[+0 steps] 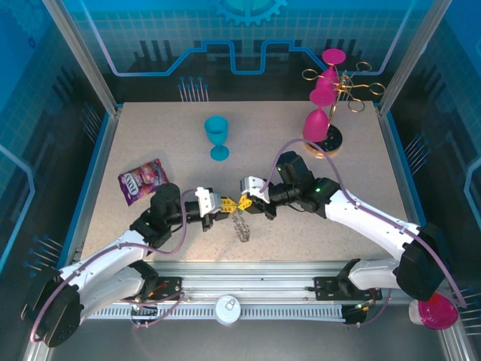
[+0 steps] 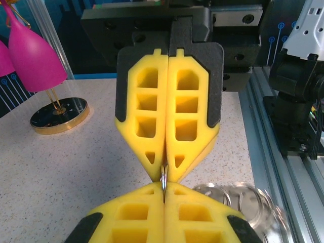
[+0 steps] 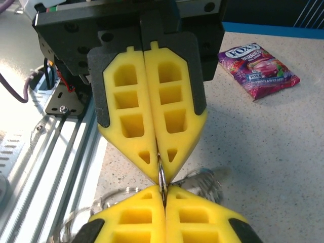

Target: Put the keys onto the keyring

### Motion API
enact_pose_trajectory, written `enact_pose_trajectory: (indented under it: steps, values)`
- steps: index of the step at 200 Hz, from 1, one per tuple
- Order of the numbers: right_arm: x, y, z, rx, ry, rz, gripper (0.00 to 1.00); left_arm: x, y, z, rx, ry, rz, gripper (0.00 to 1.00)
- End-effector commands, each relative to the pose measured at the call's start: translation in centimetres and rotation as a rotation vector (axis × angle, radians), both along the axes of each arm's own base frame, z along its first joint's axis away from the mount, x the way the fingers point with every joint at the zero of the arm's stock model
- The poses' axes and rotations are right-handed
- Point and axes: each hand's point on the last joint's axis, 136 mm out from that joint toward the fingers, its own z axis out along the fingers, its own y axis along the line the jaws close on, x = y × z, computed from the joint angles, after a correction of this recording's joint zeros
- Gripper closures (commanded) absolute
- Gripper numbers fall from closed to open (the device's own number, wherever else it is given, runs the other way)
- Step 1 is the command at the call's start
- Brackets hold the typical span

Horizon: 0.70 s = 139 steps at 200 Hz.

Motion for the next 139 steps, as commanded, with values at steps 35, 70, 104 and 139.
enact_pose_trajectory:
  steps: [35,70,104,139]
  values:
    - [-0.2,-0.1,0.5,-0.076,-0.03,0.037,1.0,0.3,0.0,0.3,0.031,-0.029,0.004,0.87]
    - [-0.8,0.1,-0.8,-0.224,-0.045,0.075,1.0,0.6,0.1,-0.5,0.088,-0.02,0.02,0.83]
    - [-1.1,0.4,-1.4,-0.325,-0.06,0.111,1.0,0.6,0.2,-0.9,0.121,-0.015,0.019,0.84]
    - [-1.7,1.4,-0.9,-0.351,-0.072,0.15,1.0,0.6,0.2,-1.2,0.139,-0.008,0.018,0.9]
